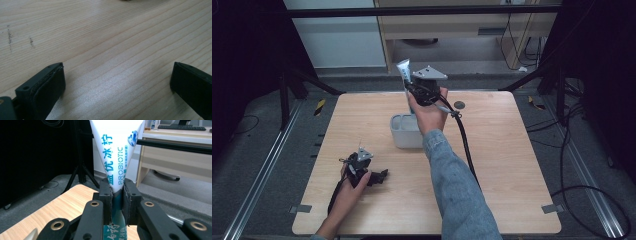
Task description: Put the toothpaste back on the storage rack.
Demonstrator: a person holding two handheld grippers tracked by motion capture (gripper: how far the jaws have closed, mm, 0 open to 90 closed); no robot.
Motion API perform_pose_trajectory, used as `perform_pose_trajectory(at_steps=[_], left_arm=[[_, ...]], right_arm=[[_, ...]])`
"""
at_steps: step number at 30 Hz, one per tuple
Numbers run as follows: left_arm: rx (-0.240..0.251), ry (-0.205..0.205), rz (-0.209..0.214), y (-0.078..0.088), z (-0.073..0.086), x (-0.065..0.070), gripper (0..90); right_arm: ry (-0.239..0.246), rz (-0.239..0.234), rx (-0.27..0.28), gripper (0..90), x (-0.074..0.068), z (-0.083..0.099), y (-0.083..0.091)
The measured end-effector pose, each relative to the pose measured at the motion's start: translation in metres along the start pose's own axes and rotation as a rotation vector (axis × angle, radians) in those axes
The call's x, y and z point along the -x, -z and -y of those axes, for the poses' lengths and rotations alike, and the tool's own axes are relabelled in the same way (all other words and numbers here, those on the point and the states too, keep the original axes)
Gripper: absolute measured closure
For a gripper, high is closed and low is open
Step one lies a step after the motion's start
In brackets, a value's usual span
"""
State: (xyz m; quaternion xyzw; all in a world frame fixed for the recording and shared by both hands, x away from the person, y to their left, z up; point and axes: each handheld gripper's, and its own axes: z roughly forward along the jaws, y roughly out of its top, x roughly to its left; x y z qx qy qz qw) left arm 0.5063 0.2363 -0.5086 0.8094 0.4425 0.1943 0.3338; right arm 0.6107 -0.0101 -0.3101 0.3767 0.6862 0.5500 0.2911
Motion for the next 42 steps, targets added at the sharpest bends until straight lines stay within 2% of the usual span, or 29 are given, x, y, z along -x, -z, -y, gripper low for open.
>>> perform_pose_trajectory(at_steps=[2,11,19,42], left_arm=[[0.000,0.000,0.001,0.000,0.000,0.000,0.0],[0.002,0.000,0.001,0.000,0.000,0.000,0.0],[0.002,0.000,0.000,0.000,0.000,0.000,0.0],[0.002,-0.001,0.003,0.000,0.000,0.001,0.0]], right_arm=[[-0.003,-0.005,0.012,79.5,0.000,0.005,-0.003],[-0.021,-0.020,0.004,79.5,-0.007,0.025,-0.006],[-0.017,-0.018,-0.032,79.5,-0.010,0.042,-0.009],[-0.035,-0.004,-0.086,79.3,-0.004,0.065,-0.012]])
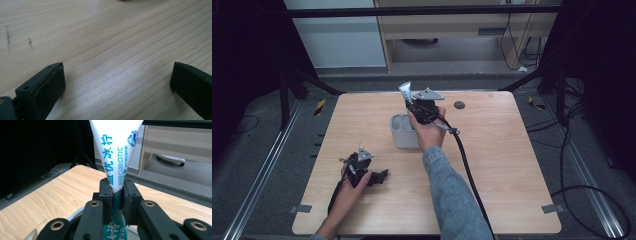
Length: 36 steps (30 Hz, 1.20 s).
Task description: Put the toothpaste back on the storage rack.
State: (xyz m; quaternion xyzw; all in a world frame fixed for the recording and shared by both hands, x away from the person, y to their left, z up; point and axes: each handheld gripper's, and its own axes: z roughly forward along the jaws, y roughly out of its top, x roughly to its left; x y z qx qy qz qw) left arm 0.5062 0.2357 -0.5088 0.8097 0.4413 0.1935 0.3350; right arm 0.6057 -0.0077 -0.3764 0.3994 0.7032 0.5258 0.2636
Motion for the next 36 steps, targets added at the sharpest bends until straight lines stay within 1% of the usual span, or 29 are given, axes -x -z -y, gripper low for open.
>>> perform_pose_trajectory(at_steps=[5,12,31,34,36], left_arm=[[0.000,0.000,0.000,0.000,0.000,0.000,0.0],[0.000,0.000,0.000,0.000,0.000,0.000,0.0],[-0.003,-0.003,0.001,0.000,0.000,0.000,0.0],[-0.003,-0.002,0.001,0.000,0.000,0.000,0.0],[-0.003,-0.003,0.000,0.000,0.000,0.000,0.0]], right_arm=[[0.013,-0.004,-0.014,79.3,-0.002,0.003,-0.002],[0.019,-0.006,-0.027,79.2,-0.005,0.008,-0.006],[0.007,0.001,-0.065,79.2,-0.003,0.017,-0.004],[0.025,-0.002,-0.078,79.2,-0.005,0.019,-0.005],[0.029,0.001,-0.079,79.2,-0.006,0.019,-0.005]])
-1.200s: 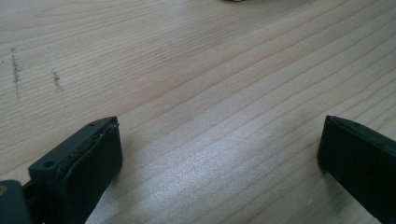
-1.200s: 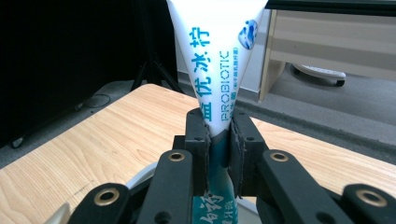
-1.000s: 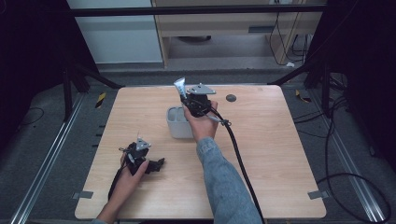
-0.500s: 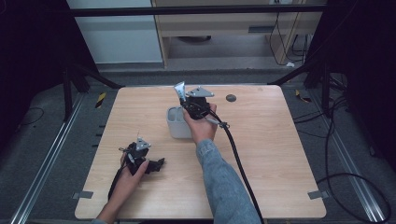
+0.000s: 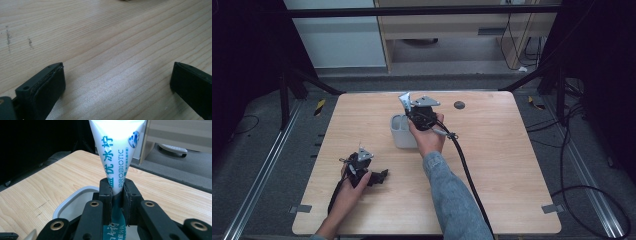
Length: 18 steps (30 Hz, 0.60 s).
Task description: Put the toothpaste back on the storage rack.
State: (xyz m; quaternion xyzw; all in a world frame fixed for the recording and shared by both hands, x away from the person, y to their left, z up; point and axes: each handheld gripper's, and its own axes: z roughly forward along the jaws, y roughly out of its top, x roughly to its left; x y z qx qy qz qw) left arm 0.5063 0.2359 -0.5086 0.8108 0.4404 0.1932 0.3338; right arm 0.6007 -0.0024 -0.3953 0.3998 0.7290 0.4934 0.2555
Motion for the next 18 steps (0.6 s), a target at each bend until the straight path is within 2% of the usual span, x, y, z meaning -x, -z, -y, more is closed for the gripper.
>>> perform_pose_trajectory(at_steps=[5,7,18], left_arm=[[0.000,0.000,0.000,0.0000,0.0000,0.0000,0.0],[0.000,0.000,0.000,0.0000,0.0000,0.0000,0.0],[0.000,0.000,0.000,0.0000,0.0000,0.0000,0.0]], right_arm=[[-0.004,-0.002,-0.005,79.2,-0.0011,0.0001,-0.0005],[0.011,0.000,-0.006,79.2,-0.0023,0.0007,-0.0006],[0.029,0.005,-0.038,79.1,-0.0051,0.0030,-0.0028]])
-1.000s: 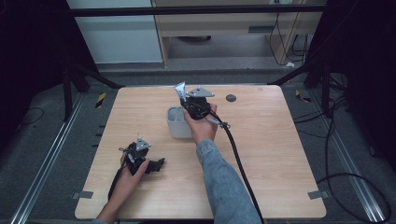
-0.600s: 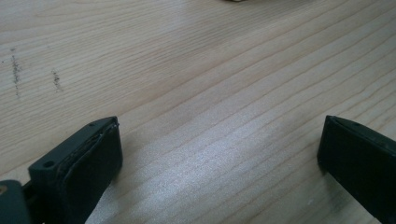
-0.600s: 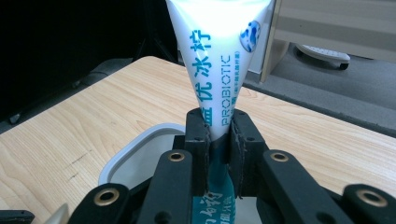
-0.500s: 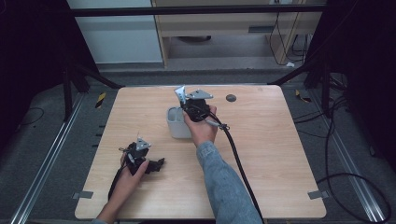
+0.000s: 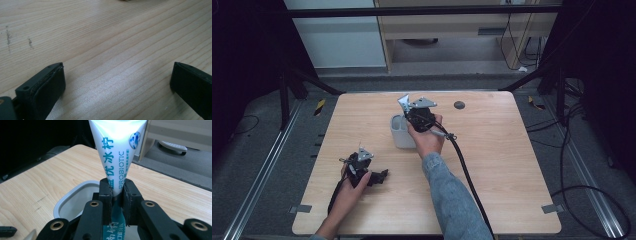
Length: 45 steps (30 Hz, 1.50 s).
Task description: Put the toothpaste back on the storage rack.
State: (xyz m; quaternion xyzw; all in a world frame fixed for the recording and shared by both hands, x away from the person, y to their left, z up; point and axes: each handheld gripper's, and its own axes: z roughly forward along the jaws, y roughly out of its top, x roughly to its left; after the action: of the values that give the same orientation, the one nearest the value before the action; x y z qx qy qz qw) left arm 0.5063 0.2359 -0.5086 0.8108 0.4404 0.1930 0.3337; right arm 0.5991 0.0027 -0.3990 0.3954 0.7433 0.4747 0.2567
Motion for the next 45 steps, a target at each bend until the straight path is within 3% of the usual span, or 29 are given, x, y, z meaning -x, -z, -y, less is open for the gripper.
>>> perform_pose_trajectory(at_steps=[17,45], left_arm=[[0.000,-0.001,0.001,-0.0001,-0.0001,0.0001,0.0],[-0.001,-0.005,0.004,-0.0002,-0.0003,0.0009,0.0]], right_arm=[[0.009,-0.003,-0.057,79.0,-0.0033,0.0043,-0.0047],[0.009,-0.007,-0.065,77.9,-0.0009,0.0046,-0.0093]])
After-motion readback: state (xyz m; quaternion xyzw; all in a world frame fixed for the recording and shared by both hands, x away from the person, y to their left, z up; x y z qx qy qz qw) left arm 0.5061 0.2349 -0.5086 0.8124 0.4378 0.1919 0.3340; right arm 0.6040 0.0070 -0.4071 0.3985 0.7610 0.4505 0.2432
